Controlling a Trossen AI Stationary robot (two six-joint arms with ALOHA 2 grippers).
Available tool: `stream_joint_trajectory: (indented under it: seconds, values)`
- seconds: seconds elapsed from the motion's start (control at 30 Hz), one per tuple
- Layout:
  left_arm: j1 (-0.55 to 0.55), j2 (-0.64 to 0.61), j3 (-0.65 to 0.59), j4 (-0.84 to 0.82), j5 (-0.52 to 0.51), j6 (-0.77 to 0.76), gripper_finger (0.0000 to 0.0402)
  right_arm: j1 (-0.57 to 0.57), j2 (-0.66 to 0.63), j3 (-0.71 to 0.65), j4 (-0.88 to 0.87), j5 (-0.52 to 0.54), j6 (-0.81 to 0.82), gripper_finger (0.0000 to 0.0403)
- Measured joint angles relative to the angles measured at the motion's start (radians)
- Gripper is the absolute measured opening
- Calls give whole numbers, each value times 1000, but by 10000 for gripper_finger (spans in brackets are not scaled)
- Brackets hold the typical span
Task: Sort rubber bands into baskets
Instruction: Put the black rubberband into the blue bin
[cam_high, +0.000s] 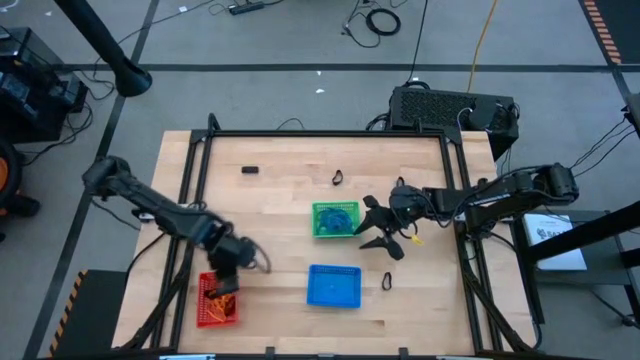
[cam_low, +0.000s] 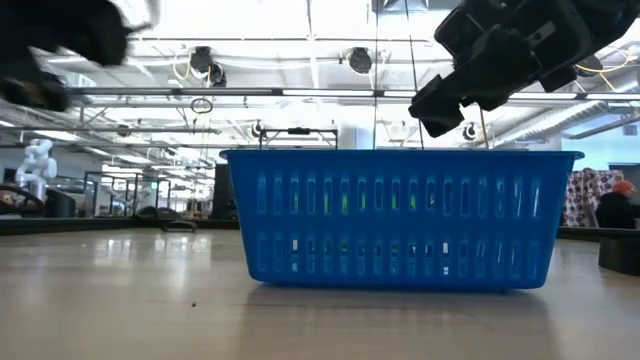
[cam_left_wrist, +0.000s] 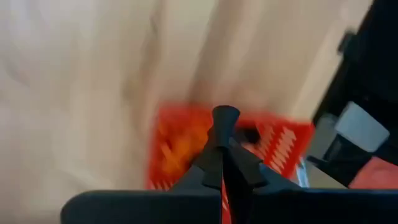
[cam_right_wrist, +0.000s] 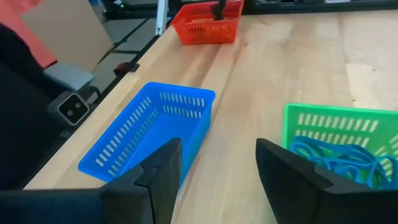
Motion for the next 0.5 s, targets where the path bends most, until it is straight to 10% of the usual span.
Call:
stream_joint_trajectory:
  seconds: [0.3, 0.5]
  values:
    - [-208, -13, -13, -26, -172, -190, 24, 26, 0, 0, -12, -1, -5, 199]
    - [-228, 1, -14, -34, -112, -206, 36, 26, 0, 0, -46, -1, 19, 199]
